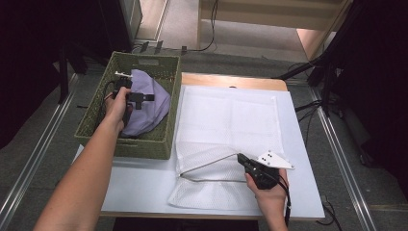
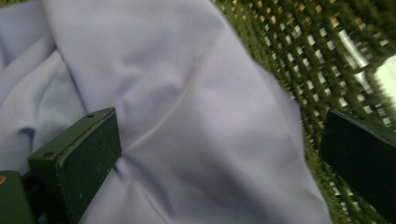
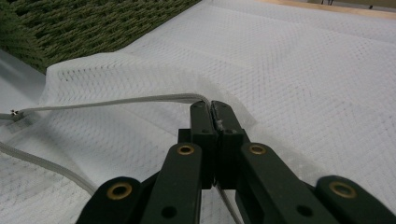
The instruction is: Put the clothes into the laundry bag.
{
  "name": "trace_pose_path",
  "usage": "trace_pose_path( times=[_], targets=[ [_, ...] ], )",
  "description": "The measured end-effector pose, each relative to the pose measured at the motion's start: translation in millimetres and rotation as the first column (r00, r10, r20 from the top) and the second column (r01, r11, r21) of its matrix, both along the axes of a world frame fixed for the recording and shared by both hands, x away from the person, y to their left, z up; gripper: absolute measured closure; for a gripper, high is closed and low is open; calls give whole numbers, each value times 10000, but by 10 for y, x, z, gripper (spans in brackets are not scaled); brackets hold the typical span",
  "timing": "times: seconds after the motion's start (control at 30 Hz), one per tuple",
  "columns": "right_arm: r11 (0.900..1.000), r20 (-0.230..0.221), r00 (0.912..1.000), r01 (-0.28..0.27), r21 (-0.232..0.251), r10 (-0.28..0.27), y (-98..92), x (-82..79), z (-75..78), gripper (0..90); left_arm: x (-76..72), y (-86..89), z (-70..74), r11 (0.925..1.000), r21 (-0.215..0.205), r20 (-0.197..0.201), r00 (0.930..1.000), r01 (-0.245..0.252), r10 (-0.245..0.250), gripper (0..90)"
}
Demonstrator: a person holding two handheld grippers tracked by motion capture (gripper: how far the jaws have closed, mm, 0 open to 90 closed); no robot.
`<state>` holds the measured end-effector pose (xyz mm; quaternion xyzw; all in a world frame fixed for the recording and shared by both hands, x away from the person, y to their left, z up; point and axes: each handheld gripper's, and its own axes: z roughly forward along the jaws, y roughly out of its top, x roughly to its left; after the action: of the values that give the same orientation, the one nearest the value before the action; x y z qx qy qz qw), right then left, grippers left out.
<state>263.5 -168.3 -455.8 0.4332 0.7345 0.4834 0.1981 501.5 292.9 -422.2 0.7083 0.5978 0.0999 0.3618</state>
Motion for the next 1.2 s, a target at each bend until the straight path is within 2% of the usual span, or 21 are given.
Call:
trace_pose_path(
  times=[0.07,0.13,0.23,0.3,0.37,0.43,0.57,0.63,0.67,0.7,0.77,0.8,0.9,1.0,1.03,1.07,1.1,1.13,1.17,1.2],
  targets=[
    [10000,27,10000,10,8,-10,3,-1,-1,897,4,8,-22,9998,207,-144,9999,-53,56,0],
    [10000,32,10000,-1,-11,1,2,-3,-1,897,8,23,-62,9982,584,-537,9985,-100,131,0],
    [10000,38,10000,-10,-6,10,-1,-5,-1,897,20,7,-134,9919,1242,-1272,9910,-266,425,0],
    [10000,56,10000,0,4,0,-3,-7,0,897,26,-37,-181,9801,1935,-1606,9841,-443,762,0],
    [10000,75,10000,-10,-12,11,-6,-8,0,897,22,-85,-190,9703,2389,-1592,9841,-391,788,0],
    [10000,63,10000,-1,-11,1,-8,-9,-1,897,5,-136,-204,9526,3043,-1583,9860,-15,521,0],
    [10000,44,10000,-7,-18,7,-5,-11,-3,897,-2,-149,-211,9479,3186,-1567,9865,47,478,0],
    [10000,54,10000,-9,-27,9,-3,-10,-4,897,-11,-174,-217,9361,3514,-1547,9870,131,443,13],
    [10000,47,10000,-4,-22,4,-3,-11,-4,897,-14,-179,-213,9351,3542,-1531,9871,113,460,35],
    [10000,47,10000,2,-18,-2,-3,-11,-3,897,-18,-177,-197,9399,3413,-1626,9855,101,485,71],
    [10000,102,9999,-22,-35,23,-8,-8,-2,897,-22,-175,-168,9425,3338,-1726,9817,-182,801,152],
    [10000,105,9999,1,-30,-1,-8,-8,-1,897,-26,-184,-155,9399,3401,-1767,9796,-309,961,204],
    [10000,52,10000,4,-4,-4,-3,-7,-3,897,-45,-209,-124,9359,3495,-1752,9783,-435,1109,287],
    [10000,35,10000,9,-19,-9,5,-7,-5,897,-52,-224,-75,9257,3742,-1738,9764,-547,1279,359],
    [10000,40,10000,4,-16,-4,6,-6,-4,897,-51,-206,-37,9346,3531,-1829,9764,-435,1146,458],
    [10000,42,10000,2,-8,-2,5,-6,-4,897,-38,-191,-18,9695,2353,-2215,9675,-681,1218,659],
    [10000,47,10000,2,-11,-2,3,-4,-5,897,-42,-210,-27,9843,1706,-2359,9681,-446,848,683],
    [10000,29,10000,9,4,-9,1,-3,-6,897,-46,-238,-46,9885,1498,-2397,9693,-191,550,721],
    [10000,35,10000,0,7,0,0,-1,-9,897,-53,-268,-57,9948,872,-2491,9680,526,-293,728],
    [10000,38,10000,6,-3,-6,0,0,-12,897,-53,-275,-62,9963,361,-2588,9637,778,-658,730]
  ],
)
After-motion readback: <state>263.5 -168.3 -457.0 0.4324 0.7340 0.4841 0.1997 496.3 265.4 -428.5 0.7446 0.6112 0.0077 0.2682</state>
